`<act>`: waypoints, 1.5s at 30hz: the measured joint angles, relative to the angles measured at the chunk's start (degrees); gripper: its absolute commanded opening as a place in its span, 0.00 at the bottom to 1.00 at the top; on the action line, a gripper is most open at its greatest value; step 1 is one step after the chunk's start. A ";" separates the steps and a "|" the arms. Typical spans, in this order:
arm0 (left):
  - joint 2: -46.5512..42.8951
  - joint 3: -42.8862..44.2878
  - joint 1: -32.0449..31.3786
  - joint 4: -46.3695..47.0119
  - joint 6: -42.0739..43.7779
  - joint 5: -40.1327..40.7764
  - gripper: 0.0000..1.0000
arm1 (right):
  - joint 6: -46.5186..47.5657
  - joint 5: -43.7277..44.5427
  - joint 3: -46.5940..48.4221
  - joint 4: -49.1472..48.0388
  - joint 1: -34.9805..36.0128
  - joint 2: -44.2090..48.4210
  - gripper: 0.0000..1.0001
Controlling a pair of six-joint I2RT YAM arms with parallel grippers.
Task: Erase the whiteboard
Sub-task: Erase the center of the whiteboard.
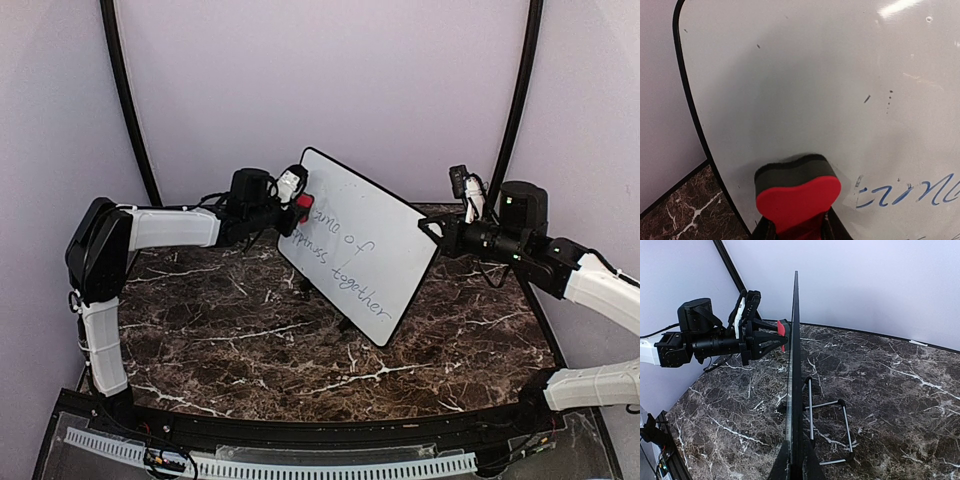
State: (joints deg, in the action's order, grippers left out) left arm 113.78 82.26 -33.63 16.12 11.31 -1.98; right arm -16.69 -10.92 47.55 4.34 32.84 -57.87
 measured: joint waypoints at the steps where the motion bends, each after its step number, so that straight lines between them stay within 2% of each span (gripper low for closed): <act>1: 0.02 0.00 0.20 -0.02 -0.46 0.42 0.16 | 0.02 -0.04 0.00 -0.02 0.00 0.00 0.00; 9: 1.03 3.74 3.45 -3.23 -1.55 4.44 0.17 | 1.22 -1.49 0.00 -0.26 0.00 0.00 0.00; 16: 1.36 5.29 3.56 -4.92 -1.22 2.45 0.17 | 1.27 -1.49 0.00 -0.26 0.00 0.00 0.00; 25: -0.24 -1.05 -1.33 -0.85 -0.44 -0.52 0.16 | 0.02 -0.26 -0.04 -0.17 0.00 0.00 0.00; 32: -0.24 -2.03 -3.96 0.92 -0.63 -0.59 0.16 | -0.33 0.52 -0.04 -0.13 -0.15 0.02 0.00; 40: -0.63 -4.13 -4.48 4.39 -2.69 -0.07 0.15 | -0.35 0.46 -0.09 -0.13 -0.31 0.02 0.00; 45: -0.63 -4.42 -2.54 5.03 -5.40 -0.81 0.15 | -0.22 0.24 -0.09 -0.20 -0.31 0.02 0.00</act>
State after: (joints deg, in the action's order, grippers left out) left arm 113.14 77.84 -36.16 21.15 5.91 -2.79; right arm -16.91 -10.68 47.46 4.14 32.53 -57.84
